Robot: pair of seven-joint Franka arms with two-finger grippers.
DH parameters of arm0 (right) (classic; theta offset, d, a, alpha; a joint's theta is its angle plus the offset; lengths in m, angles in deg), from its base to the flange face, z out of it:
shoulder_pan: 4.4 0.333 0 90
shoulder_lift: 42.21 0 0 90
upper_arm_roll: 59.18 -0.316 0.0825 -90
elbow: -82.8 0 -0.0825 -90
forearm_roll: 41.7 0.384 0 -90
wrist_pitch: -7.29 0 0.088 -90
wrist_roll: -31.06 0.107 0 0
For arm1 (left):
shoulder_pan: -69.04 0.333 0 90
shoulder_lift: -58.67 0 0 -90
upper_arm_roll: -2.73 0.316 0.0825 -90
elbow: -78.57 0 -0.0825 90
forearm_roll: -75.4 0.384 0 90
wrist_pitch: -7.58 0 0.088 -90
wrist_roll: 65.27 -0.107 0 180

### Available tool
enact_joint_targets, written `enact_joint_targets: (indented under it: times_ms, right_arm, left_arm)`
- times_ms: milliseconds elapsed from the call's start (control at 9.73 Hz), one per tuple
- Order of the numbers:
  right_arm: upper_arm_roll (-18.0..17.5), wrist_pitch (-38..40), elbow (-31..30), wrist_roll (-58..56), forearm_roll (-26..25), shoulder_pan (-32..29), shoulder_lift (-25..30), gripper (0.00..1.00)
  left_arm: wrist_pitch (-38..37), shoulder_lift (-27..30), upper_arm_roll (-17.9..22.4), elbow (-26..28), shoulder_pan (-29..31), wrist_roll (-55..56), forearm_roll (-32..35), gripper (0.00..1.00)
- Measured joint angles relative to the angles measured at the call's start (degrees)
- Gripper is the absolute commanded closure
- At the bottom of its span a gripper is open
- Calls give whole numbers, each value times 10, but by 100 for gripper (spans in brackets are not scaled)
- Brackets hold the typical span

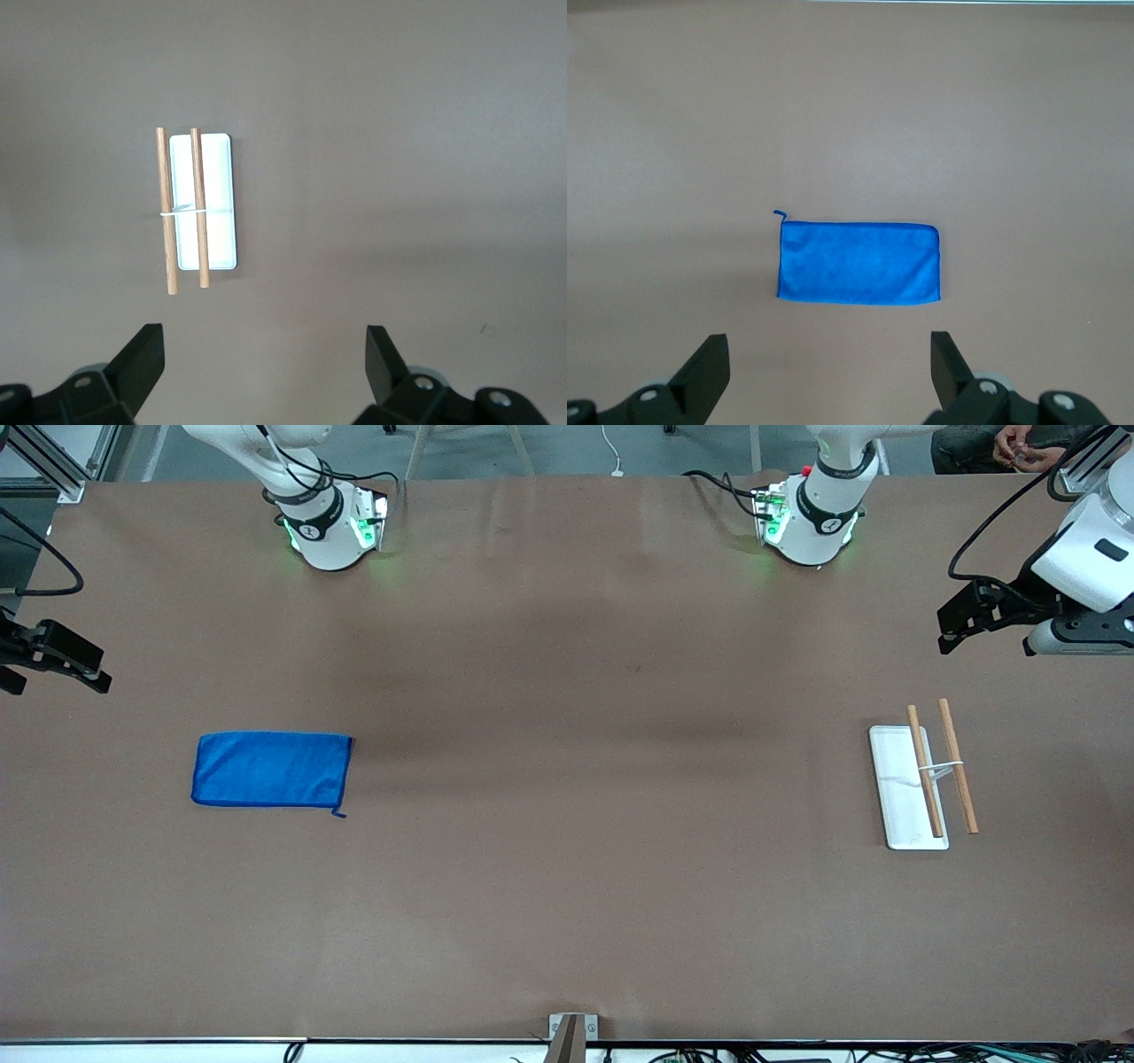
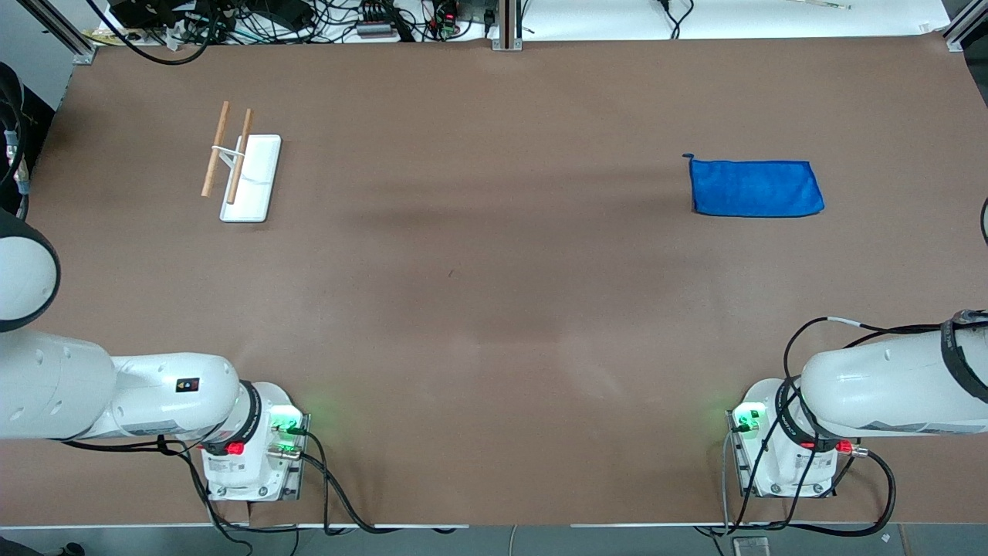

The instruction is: Right arm passes towel to left arm to hang

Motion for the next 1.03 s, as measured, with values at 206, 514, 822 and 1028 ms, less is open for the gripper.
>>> enact_joint_targets:
  times_ms: [206,514,822,1028]
  right_arm:
    - [0,-4,0,0,0,0,0,0]
    - [2,-10,-3,0,0,-1,-2,0]
    - [6,-10,-9,0,0,-8,-6,0]
    - [6,-11,-16,0,0,-15,-7,0]
  left_arm:
    - [0,0,0,0,0,0,0,0]
    - [0,-1,0,0,0,0,0,0]
    - [0,-1,0,0,0,0,0,0]
    - [0,-6,0,-1,-1,0,0,0]
